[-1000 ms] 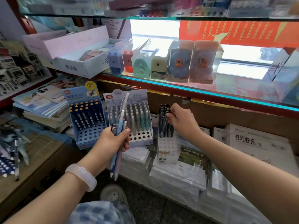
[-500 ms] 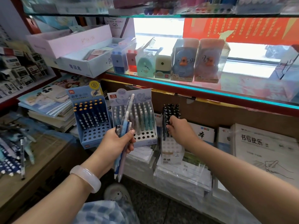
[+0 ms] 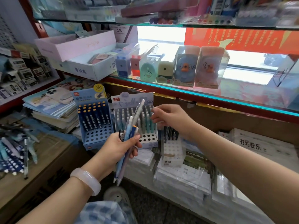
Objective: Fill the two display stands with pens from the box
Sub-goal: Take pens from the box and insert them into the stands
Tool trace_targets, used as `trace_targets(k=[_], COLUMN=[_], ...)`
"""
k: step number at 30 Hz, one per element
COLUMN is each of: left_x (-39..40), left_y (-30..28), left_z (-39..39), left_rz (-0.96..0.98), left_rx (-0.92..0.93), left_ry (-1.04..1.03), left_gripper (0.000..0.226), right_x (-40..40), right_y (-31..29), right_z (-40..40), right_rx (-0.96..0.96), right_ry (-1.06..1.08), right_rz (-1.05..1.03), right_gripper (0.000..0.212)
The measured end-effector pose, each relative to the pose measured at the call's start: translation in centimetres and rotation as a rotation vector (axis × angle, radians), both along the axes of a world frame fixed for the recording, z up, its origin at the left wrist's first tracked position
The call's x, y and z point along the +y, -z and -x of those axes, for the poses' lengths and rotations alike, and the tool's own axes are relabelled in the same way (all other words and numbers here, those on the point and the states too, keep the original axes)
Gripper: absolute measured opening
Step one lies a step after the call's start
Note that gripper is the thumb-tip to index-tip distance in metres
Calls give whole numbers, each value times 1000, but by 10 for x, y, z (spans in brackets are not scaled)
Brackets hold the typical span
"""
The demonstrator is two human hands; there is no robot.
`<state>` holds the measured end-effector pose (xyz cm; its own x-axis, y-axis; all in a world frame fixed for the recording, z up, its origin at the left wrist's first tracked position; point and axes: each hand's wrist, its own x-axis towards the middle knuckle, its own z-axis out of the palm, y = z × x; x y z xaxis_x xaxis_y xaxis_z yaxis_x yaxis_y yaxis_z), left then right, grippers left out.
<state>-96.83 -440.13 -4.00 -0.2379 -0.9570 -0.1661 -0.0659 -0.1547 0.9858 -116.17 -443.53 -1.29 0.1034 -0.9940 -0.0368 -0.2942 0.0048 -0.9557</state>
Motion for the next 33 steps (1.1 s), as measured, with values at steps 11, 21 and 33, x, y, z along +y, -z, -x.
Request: trace_targets(k=[11, 21, 33], left_x=[4, -7, -8], left_y=[-6, -1, 2], left_z=[-9, -23, -35], left_rz=[-24, 9, 52], left_rx=[-27, 48, 41], left_ry=[48, -87, -133], left_gripper=[10, 16, 18], right_x=[-4, -36, -47], right_y=[-3, -13, 53], right_z=[-36, -13, -35], right_rx=[-332, -96, 543], right_ry=[-123, 246, 120], right_rz=[-51, 192, 182], right_gripper=[14, 10, 13])
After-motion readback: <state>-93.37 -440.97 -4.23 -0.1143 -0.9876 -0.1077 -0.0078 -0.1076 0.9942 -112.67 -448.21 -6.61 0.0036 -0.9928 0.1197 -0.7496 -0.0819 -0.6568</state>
